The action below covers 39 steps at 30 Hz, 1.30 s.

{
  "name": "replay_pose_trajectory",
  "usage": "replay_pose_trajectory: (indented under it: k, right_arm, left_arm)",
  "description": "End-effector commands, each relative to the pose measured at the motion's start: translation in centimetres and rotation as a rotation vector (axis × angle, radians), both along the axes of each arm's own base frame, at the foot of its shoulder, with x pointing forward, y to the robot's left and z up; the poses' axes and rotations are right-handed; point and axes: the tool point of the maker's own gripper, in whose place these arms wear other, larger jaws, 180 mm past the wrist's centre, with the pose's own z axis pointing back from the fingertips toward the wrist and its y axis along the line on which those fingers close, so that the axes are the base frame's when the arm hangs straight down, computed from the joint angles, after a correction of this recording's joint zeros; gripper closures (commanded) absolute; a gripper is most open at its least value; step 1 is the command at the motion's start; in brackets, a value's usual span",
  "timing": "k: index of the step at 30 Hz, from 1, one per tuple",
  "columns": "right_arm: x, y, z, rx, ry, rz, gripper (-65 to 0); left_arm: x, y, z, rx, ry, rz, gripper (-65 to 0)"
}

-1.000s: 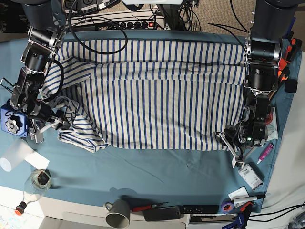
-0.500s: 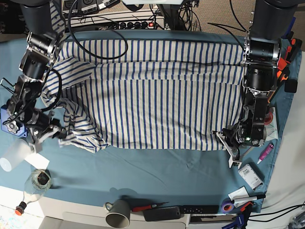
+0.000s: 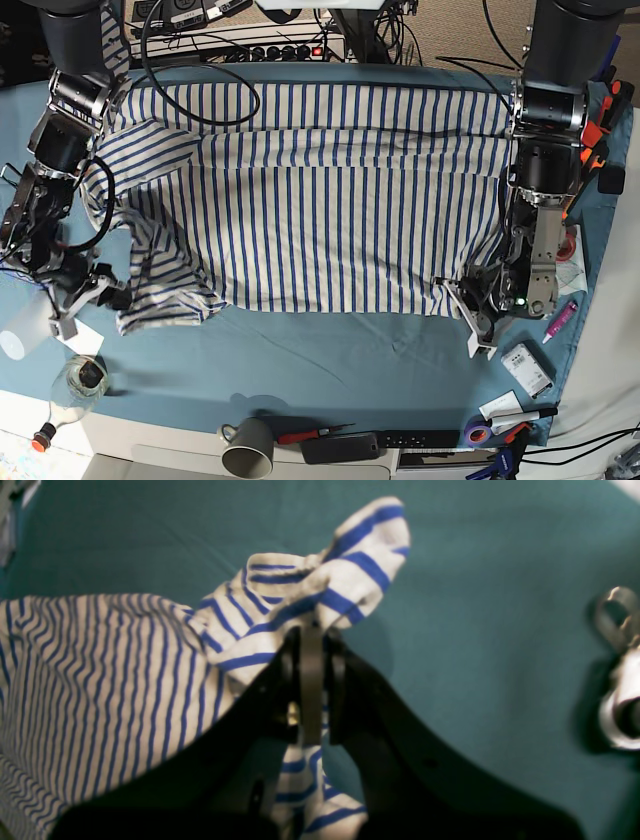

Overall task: Fold the T-shirt properly
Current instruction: 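Drag the folded sides toward the collar edge with both grippers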

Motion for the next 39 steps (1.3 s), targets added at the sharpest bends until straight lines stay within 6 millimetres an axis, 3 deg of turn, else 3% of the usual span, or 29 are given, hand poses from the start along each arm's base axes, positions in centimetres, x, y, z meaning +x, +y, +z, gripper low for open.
replay_pose_trajectory:
  k: [1,6,14,22,29,34,39]
  right_arm:
    - [1.3,-0.6,3.6,-0.026,-0.096,0.004,0.0]
    - [1.3,-0.3,6.5,-0.093,-0.145,0.025,0.0]
    - [0.2,0.4,5.7,-0.076,-0.074,0.067,0.0]
    - [-0.9,-0.9,6.6,-0.155,-0.08,0.061,0.0]
    - [-2.7,-2.3,6.2,-0.153,-0.039,0.059,0.0]
    - [-3.7,-2.3,7.0,-0.094,-0.057,0.096,0.0]
    - [-4.1,-3.8,8.2,-0.081,-0.092,0.052,0.0]
  left_arm:
    - [1.5,0.3,2.3,0.005,-0.06,0.0,0.0]
    - [1.7,0.3,3.8,0.002,-0.083,0.002,0.0]
    - [1.6,2.2,6.3,-0.055,-0.117,0.08,0.0]
    - [1.0,1.5,6.3,-0.141,-0.1,0.037,0.0]
    - [0.1,1.7,5.7,-0.132,-0.068,0.018,0.0]
    - [-1.3,2.3,5.1,-0.101,-0.071,0.01,0.0]
    - [-2.8,3.3,5.1,-0.061,-0.098,0.0,0.0]
